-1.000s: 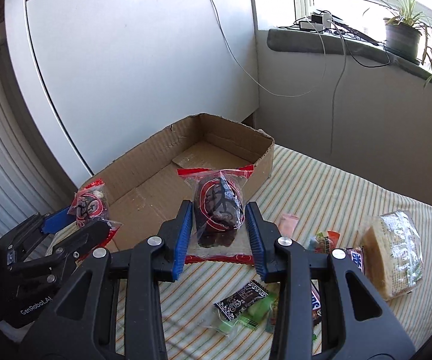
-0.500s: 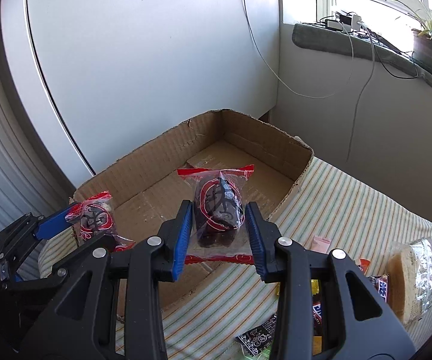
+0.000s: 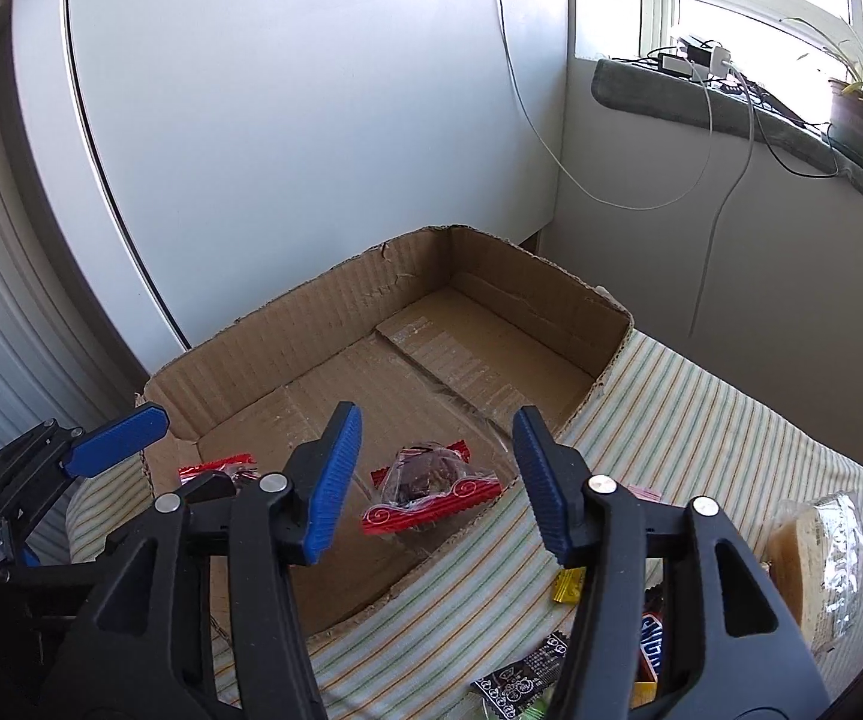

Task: Organize snacks
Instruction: 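Move the right gripper back to the snacks and close on the yellow candy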

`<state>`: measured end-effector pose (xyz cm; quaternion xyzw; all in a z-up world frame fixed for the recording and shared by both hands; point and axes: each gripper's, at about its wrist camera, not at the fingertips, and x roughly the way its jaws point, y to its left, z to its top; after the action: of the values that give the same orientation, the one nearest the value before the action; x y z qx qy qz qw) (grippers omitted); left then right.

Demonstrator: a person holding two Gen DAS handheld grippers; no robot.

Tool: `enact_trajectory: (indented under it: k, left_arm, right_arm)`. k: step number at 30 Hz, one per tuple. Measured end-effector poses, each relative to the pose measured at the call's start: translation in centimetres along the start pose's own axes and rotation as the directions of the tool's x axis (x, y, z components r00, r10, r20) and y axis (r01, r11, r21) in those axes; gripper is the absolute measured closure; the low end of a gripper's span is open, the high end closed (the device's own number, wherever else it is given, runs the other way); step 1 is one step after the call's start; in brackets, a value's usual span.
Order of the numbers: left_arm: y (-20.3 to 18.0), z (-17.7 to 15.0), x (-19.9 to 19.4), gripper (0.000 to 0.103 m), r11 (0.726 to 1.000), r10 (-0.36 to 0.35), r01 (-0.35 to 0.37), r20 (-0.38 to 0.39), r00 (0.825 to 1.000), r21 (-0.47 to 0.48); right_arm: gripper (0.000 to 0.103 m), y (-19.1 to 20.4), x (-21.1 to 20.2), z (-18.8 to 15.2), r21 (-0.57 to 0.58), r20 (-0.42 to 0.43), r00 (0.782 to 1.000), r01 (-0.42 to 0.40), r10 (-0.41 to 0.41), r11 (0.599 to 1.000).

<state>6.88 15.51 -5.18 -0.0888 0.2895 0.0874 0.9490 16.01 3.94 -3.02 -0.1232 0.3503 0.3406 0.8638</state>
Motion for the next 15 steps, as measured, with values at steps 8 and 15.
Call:
enact_trajectory:
  k: [8,15]
  left_arm:
    - [-0.1,0.1,-0.9,0.038,1.000,0.007,-0.007,0.017,1.000,-0.009]
    - [-0.8,-0.2,-2.4,0.038,1.000,-0.002,0.002,0.033,0.999,0.002]
  right_arm:
    - [0.033,-1.7,-2.6,-0.4,0.027,0.040,0.999,0.021,-0.022,0.999]
    - [0.033,-4.5,-6.1,-2.6,0.068,0.067,0.997,0.044,-0.049,0.997]
